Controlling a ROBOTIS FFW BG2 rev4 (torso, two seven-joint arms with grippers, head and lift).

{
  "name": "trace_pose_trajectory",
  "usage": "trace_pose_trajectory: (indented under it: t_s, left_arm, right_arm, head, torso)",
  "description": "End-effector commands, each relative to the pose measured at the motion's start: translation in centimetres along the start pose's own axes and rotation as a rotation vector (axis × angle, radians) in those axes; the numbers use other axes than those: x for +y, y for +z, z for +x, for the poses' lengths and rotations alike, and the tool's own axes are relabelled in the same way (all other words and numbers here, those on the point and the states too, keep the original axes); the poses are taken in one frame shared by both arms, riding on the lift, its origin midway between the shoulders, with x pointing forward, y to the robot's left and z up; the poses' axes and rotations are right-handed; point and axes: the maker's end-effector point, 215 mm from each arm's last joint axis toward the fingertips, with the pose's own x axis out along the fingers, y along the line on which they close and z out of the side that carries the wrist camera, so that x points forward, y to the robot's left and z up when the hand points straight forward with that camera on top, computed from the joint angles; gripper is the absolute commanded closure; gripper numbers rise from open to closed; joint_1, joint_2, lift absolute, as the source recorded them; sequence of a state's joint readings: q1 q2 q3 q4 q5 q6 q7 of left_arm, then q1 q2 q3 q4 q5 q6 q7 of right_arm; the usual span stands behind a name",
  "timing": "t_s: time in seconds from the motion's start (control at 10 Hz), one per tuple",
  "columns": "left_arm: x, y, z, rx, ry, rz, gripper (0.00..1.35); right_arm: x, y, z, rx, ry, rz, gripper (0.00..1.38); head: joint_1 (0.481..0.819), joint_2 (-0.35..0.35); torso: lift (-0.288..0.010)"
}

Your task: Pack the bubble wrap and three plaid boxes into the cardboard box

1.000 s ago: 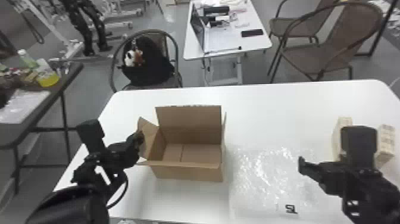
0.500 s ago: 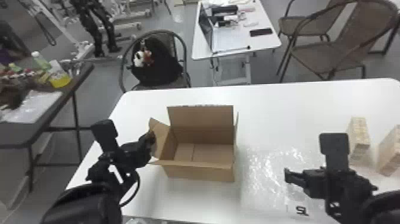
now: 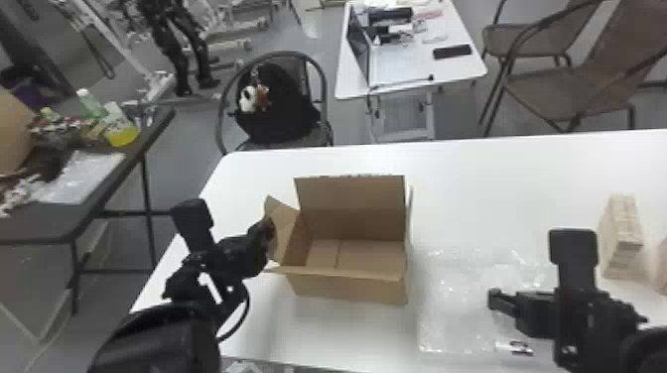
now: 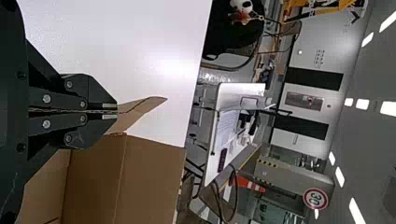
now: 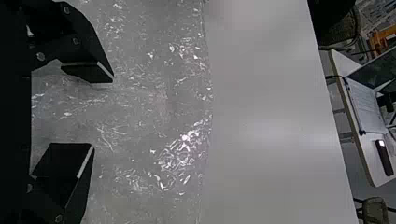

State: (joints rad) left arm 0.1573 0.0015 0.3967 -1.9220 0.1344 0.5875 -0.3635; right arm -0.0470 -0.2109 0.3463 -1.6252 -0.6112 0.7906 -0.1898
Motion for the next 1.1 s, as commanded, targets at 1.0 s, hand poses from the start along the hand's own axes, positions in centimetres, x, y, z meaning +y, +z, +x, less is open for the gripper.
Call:
trace_pose_trajectory:
  t_s: [1.0]
  left_arm:
    - [-1.1,-0.2,0.5,0.009,-0.002,0.038,1.21]
  right_arm:
    - [8.6,17.9,-15.3,-0.180,0.454,0.274,1.24]
  head:
    - [0.695,0.311]
  torso:
    - [-0.092]
